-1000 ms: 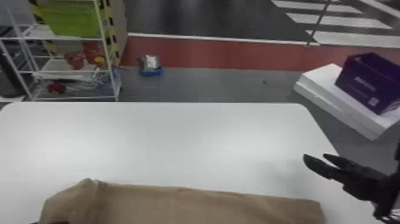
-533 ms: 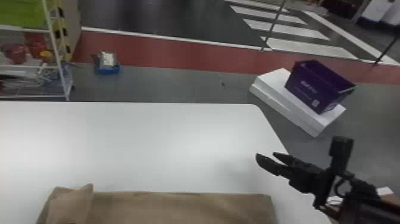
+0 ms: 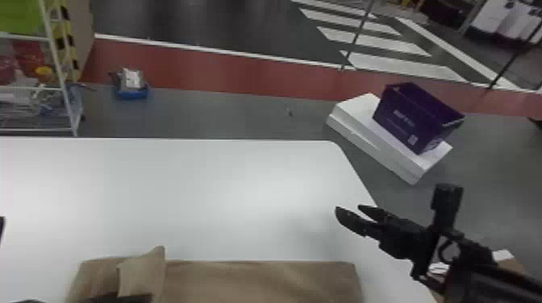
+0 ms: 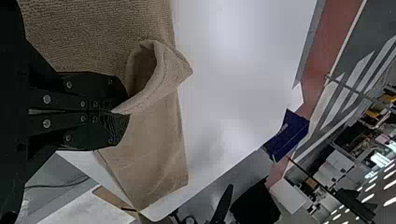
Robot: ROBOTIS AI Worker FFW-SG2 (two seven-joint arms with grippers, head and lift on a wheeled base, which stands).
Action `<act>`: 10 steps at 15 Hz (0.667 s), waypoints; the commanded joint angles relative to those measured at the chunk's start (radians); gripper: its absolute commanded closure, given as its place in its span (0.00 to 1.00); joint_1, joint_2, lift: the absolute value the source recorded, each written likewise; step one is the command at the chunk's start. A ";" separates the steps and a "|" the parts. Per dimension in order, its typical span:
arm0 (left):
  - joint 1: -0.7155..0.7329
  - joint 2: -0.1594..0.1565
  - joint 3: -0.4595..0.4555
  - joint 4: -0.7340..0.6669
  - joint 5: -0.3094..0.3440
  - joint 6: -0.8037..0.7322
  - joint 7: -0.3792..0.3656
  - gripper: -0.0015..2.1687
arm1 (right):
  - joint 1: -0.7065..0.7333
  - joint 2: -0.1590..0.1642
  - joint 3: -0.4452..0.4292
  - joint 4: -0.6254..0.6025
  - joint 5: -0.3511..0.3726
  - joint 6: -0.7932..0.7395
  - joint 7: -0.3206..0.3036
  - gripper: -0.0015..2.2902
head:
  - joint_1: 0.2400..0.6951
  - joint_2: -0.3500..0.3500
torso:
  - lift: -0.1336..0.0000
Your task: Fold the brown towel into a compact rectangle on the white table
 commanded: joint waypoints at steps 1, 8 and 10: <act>-0.012 -0.012 -0.042 0.016 0.000 0.000 0.014 0.63 | -0.001 0.000 -0.001 0.001 0.000 0.000 0.001 0.09 | 1.00 0.00 | 0.07; -0.040 -0.018 -0.099 0.095 0.020 -0.024 0.097 0.63 | 0.001 -0.002 -0.002 0.001 0.001 0.000 0.001 0.09 | 1.00 0.00 | 0.07; -0.041 -0.020 -0.111 0.112 0.022 -0.040 0.102 0.63 | 0.003 -0.003 -0.005 -0.001 0.000 0.000 0.001 0.09 | 1.00 0.00 | 0.07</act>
